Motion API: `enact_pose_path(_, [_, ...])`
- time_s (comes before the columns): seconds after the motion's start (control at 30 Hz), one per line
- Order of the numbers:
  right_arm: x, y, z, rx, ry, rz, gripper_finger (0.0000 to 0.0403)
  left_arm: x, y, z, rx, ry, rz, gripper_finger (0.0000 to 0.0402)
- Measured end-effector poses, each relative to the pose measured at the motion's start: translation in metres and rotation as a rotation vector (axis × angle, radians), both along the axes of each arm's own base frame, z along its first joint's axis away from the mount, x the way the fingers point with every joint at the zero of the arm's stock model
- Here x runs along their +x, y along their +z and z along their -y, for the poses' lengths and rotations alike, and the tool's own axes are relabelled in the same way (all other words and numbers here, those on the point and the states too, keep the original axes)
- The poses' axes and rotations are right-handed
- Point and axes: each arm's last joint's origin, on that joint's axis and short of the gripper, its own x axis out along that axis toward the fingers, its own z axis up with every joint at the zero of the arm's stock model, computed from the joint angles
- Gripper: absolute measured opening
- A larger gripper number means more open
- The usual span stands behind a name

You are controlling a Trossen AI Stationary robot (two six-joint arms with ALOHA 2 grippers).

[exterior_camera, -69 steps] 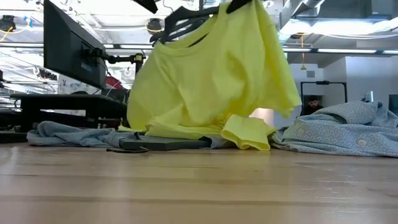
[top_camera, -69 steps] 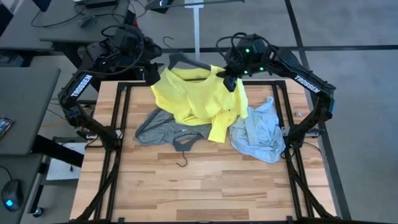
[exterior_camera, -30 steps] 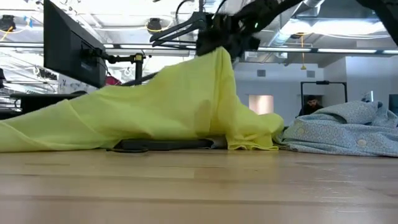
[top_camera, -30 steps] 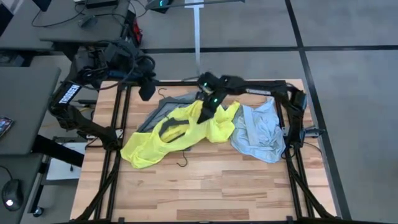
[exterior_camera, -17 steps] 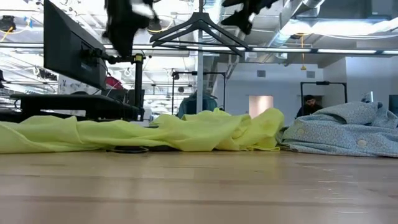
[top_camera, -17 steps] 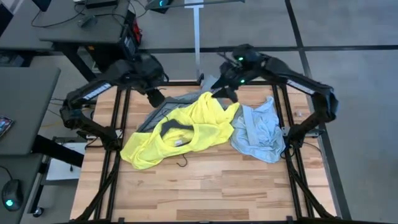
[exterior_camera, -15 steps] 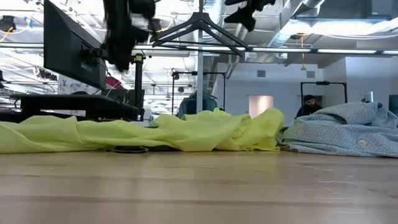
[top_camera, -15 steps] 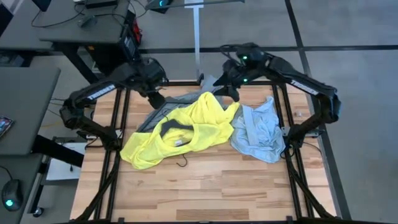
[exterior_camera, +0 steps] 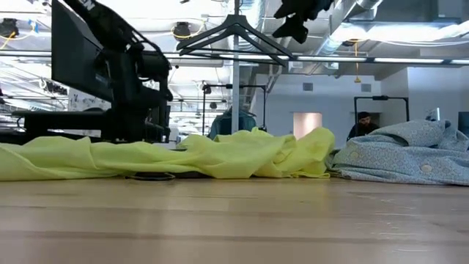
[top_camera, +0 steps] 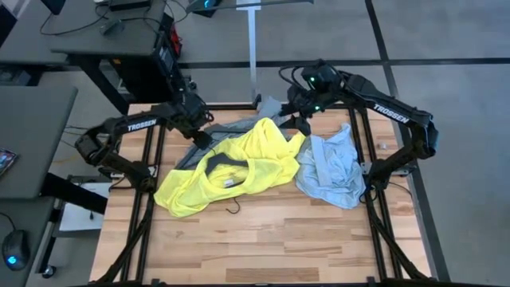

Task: Hang clothes
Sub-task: Hang the blue shirt on the black hanger

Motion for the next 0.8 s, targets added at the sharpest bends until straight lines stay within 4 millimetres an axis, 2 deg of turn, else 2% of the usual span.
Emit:
enact_pose_path(0.27, [0.0,-0.005,0.001,0.006,-0.001,-0.014,0.0244,-0.006,-0.023,-0.001,0.046,0.008,0.04,0.0164])
enact_pose_path(0.6, [0.0,-0.005,0.001,0.014,-0.008,-0.014,0.0244,-0.015,-0.057,0.009,0.055,0.017,0.106,0.016])
enact_pose_path(0.67, [0.0,-0.005,0.001,0.014,-0.008,-0.014,0.0244,-0.017,-0.06,0.009,0.081,0.053,0.081,0.0137])
enact_pose_path(0.77, [0.0,-0.005,0.001,0.016,-0.008,-0.016,0.0244,-0.018,-0.058,0.007,0.121,0.084,0.063,0.0059])
enact_pose_path(0.8, [0.0,-0.005,0.001,0.017,-0.008,-0.018,0.0244,-0.018,-0.055,0.006,0.135,0.089,0.063,0.0054])
